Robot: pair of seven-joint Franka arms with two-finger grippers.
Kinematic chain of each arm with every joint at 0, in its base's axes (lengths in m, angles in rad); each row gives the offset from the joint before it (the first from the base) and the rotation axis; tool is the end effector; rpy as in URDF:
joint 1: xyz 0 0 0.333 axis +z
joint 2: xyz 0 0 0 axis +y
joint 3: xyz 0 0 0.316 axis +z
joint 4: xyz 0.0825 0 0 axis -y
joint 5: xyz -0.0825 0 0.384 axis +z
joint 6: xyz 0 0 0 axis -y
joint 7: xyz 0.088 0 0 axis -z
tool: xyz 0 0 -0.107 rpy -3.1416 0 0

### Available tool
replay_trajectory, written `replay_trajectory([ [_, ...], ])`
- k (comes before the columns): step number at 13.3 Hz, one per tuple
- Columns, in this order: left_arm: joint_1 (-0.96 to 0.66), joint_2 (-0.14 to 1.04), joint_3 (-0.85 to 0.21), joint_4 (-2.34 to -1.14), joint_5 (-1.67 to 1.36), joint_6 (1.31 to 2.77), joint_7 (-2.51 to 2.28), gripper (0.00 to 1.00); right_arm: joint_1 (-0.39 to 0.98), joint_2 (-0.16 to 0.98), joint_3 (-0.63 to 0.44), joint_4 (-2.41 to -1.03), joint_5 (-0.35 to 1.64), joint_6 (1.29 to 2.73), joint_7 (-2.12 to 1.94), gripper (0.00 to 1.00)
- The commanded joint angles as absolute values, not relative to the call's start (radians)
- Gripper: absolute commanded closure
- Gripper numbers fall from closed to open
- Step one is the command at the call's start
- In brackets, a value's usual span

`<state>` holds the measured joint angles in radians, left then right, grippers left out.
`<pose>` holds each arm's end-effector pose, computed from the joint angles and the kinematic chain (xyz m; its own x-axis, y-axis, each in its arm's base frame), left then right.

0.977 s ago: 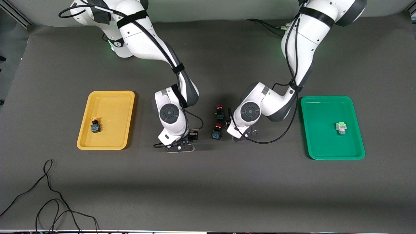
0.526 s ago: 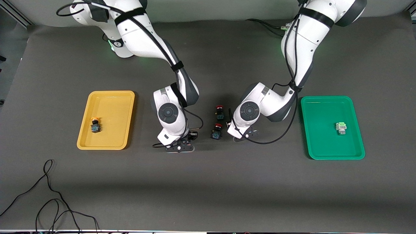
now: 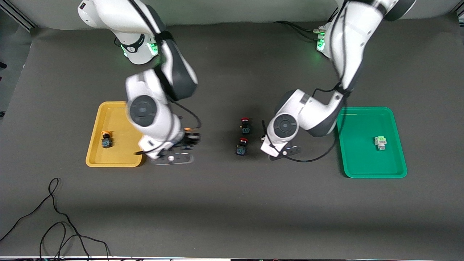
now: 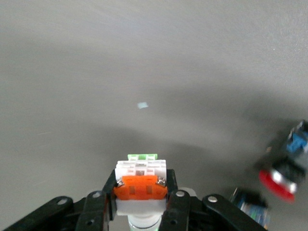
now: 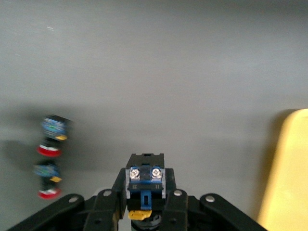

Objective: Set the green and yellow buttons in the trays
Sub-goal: 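Carry the yellow-cap button to the yellow tray while the left gripper carries the orange button, then lower and release both buttons into their trays with both grippers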

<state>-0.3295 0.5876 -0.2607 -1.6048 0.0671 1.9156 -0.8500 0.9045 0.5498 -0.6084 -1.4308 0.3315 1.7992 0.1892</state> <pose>0.5621 -0.3469 0.2772 0.9377 0.2579 -0.2330 0.2323 -0.9637 -0.1318 0.6194 0.2960 0.4104 0.9937 0.0750 -0.0828 0.0755 -0.9971 0.0038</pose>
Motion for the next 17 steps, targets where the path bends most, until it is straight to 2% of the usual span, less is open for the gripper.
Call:
replay_trajectory([
  [1,-0.286,0.479,-0.262,-1.484,0.064,1.603,-0.728,1.00,0.910,0.442,-0.743,-1.596,0.314,1.792,-0.076,0.77],
  [3,-0.224,0.451,-0.262,-1.373,0.064,1.420,-0.597,1.00,0.916,0.414,-0.862,-1.676,0.314,1.793,-0.260,0.77],
  [5,-0.120,0.424,-0.261,-1.339,0.066,1.338,-0.417,1.00,0.916,0.397,-0.934,-1.756,0.316,1.831,-0.375,0.77],
  [7,-0.010,0.410,-0.255,-1.350,0.084,1.325,-0.191,1.00,0.910,0.379,-0.953,-1.907,0.328,2.002,-0.463,0.78],
  [9,0.105,0.411,-0.255,-1.380,0.113,1.360,-0.010,1.00,0.911,0.387,-0.950,-2.090,0.401,2.234,-0.533,0.78],
  [10,0.142,0.411,-0.255,-1.408,0.141,1.409,0.068,1.00,0.916,0.405,-0.945,-2.149,0.458,2.303,-0.590,0.78],
  [12,0.219,0.411,-0.255,-1.507,0.163,1.544,0.158,1.00,0.920,0.461,-0.940,-2.187,0.573,2.332,-0.653,0.78],
  [15,0.274,0.378,-0.256,-1.763,0.163,1.843,0.175,1.00,0.919,0.540,-0.908,-2.186,0.620,2.330,-0.678,0.77],
  [16,0.282,0.358,-0.255,-1.848,0.164,1.947,0.175,1.00,0.916,0.546,-0.897,-2.186,0.621,2.329,-0.675,0.73],
  [17,0.287,0.350,-0.255,-1.923,0.164,2.048,0.175,1.00,0.908,0.549,-0.888,-2.184,0.621,2.326,-0.667,0.45],
])
